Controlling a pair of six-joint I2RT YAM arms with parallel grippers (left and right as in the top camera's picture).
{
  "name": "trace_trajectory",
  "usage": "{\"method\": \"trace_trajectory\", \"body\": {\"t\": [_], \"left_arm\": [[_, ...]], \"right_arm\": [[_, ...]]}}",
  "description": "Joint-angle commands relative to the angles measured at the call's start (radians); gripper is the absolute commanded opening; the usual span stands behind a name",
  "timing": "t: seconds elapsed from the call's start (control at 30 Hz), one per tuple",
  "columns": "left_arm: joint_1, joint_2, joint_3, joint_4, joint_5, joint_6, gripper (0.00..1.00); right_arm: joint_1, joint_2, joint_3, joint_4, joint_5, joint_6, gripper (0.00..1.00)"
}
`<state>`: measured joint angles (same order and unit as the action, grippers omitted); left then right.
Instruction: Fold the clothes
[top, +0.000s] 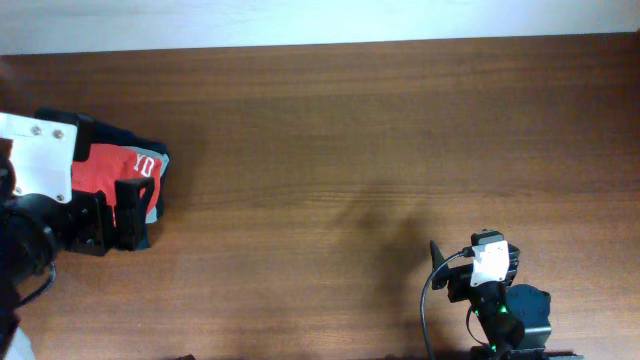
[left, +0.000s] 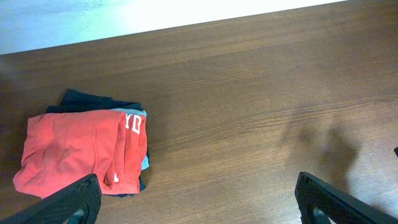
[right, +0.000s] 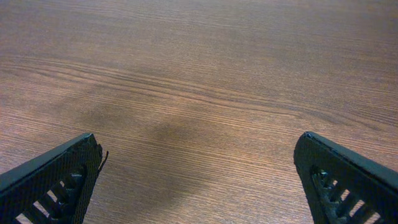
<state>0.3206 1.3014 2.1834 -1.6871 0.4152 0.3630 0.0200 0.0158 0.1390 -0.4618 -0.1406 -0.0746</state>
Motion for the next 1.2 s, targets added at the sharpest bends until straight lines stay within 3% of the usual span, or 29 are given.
{"method": "trace_trajectory", "body": {"t": [0.0,0.33,0.57,0.77,1.17], "left_arm": [[-0.005,-0.002,-0.003,0.0,0.008,-0.003,0.99],[-0.041,-0.008,-0.003,0.005,0.006,0.0,0.99],[-0.204,-0.081,-0.096,0.34,-0.08,0.013,0.99],[-0.308,-0.238,-0.426,0.576,-0.15,0.012,0.99],[-0.312,-0.648,-1.294,1.097,-0.143,-0.06,0.99]], "right_arm": [[-0.007,-0.01,-0.008,0.006,-0.009,0.013,0.98],[-0.007,-0.01,-0.008,0.006,-0.009,0.012,0.98],[-0.007,-0.01,-0.008,0.006,-0.009,0.012,0.98],[-0.007,-0.01,-0.008,0.006,-0.009,0.013,0.99],[-0.007,-0.01,-0.008,0.006,-0.009,0.012,0.99]]}}
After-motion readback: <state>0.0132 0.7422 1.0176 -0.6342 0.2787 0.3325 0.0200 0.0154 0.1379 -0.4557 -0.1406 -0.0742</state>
